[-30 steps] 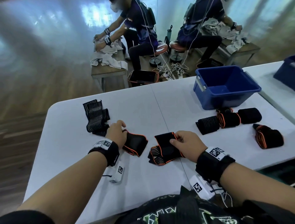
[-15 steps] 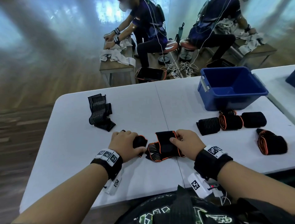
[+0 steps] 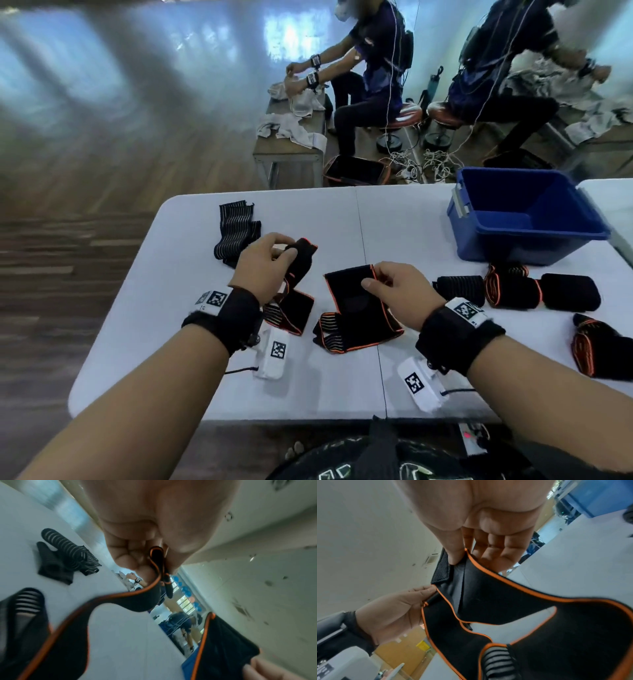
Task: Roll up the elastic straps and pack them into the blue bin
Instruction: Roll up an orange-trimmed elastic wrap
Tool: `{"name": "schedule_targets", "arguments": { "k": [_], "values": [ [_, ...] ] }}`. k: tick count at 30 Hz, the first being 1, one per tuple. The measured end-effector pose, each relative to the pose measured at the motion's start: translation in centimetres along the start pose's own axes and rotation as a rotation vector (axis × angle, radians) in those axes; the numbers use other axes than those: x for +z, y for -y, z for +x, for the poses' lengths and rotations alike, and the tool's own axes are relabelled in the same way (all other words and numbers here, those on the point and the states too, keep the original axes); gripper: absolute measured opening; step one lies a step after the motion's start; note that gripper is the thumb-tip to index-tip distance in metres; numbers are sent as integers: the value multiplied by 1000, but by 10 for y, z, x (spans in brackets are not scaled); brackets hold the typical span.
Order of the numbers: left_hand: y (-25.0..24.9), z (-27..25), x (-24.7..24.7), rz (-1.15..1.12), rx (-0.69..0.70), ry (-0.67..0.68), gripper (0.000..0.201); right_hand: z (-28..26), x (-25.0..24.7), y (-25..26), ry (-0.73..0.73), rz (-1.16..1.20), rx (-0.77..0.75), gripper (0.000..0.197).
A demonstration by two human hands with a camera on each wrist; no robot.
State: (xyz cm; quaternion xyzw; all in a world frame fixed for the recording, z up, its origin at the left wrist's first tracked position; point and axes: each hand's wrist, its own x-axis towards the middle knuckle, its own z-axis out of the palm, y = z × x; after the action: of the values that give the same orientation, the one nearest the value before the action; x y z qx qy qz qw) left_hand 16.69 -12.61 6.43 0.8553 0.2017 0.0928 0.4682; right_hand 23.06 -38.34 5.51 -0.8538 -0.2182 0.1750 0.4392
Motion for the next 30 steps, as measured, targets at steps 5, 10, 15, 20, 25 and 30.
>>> {"name": "schedule_targets", "arguments": {
  "k": [5, 10, 15, 20, 25, 30],
  "values": [
    [-46, -13, -13, -195, 47, 85, 16, 9, -10, 35, 6, 149, -132, 13],
    [-61, -27, -6, -311, 51, 165, 30, 17, -12, 54, -50, 286, -159, 24],
    [-68, -40, -5, -360, 109, 279, 69, 17, -14, 59, -110, 302, -124, 16],
    [-83, -48, -2, -268, 168, 195, 40, 17, -17, 64, -197, 261, -103, 16],
    [-90, -51, 0, -200, 234, 96, 25, 12, -20, 72, -302, 285, -104, 16],
    [-101, -56, 4, -217, 316, -30, 32, 10, -25, 79, -372, 307, -154, 15]
  ]
}}
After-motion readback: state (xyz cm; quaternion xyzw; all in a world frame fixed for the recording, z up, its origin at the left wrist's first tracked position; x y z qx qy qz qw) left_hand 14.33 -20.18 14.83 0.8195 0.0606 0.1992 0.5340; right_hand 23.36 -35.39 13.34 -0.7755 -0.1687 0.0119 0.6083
